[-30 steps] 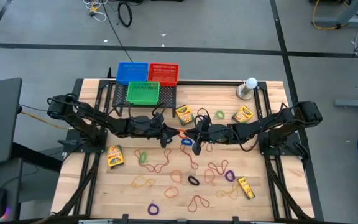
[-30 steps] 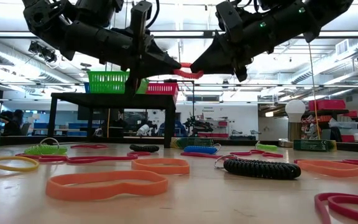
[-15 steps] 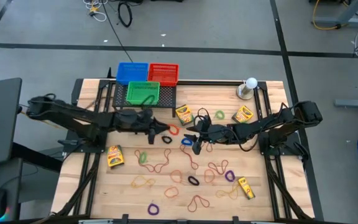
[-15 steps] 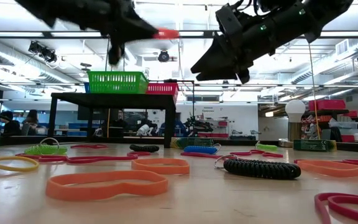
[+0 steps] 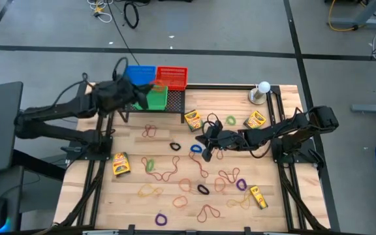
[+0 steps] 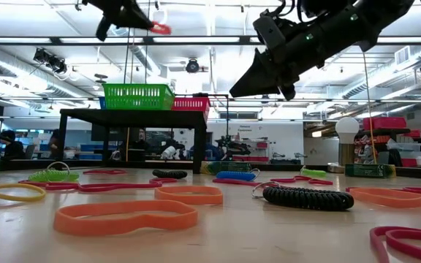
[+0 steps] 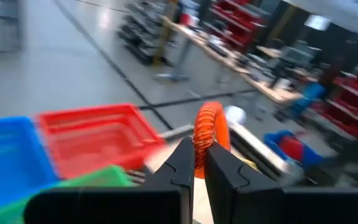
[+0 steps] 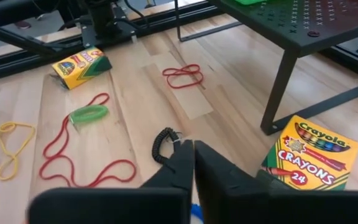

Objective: Pick & Place Office Desk Supplies
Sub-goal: Put the orange spring keychain into the blue bin

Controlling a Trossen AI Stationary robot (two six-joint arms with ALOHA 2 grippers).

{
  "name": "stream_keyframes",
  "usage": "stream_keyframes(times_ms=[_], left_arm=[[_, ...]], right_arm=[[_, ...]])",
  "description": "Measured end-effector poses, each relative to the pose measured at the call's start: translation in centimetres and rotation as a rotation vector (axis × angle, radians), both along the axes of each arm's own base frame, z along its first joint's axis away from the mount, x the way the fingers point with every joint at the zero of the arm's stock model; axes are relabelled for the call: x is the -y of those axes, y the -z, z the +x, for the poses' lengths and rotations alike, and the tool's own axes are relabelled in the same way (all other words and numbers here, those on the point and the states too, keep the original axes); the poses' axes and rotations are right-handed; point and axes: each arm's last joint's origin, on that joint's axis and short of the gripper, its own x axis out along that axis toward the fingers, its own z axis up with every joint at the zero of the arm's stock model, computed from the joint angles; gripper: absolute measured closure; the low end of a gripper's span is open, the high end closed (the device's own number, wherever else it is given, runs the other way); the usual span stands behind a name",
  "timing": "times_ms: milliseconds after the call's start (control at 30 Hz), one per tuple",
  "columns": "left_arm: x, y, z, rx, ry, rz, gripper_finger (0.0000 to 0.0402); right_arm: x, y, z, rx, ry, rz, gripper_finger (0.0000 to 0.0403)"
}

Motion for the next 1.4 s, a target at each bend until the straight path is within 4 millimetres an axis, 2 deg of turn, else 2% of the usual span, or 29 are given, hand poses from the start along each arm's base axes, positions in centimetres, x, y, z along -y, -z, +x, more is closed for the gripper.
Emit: stream_keyframes(times_ms=[100,267,467,600,833,1100,1400], left_arm=[[-1.3,0.1,-0.6,-0.018,-0.066,0.006,0.0378],[-3.1,0.0,-1.3,-0.030,-0.145,0.020,0.0377],[-5.5,-0.1,-2.9,0.009,-0.275,-0.011,0.0377],[-7.2,-1.0,-4.0,-0.007,-0.325,-0.013,0.0377],[-10.6,-2.1,-3.8,-0.195,-0.305,-0.055,0.0377],[-13.6,-4.2,-3.5,-0.376,-0.209,-0.048,0.0376],[-17.5,-1.4,-5.0,-0.406,-0.102,-0.267,0.0377]], right_arm=[[0.2,0.0,0.0,-0.002,0.003,-0.005,0.0398],[0.2,0.0,0.0,-0.002,0.005,-0.008,0.0387],[0.2,0.0,0.0,-0.002,0.005,-0.008,0.0394],[0.2,0.0,0.0,-0.002,0.005,-0.007,0.0399],[0.4,0.0,0.0,0.001,0.014,0.002,0.0392],[0.4,0.0,0.0,0.001,0.015,0.002,0.0396],[0.4,0.0,0.0,0.001,0.016,0.002,0.0396]])
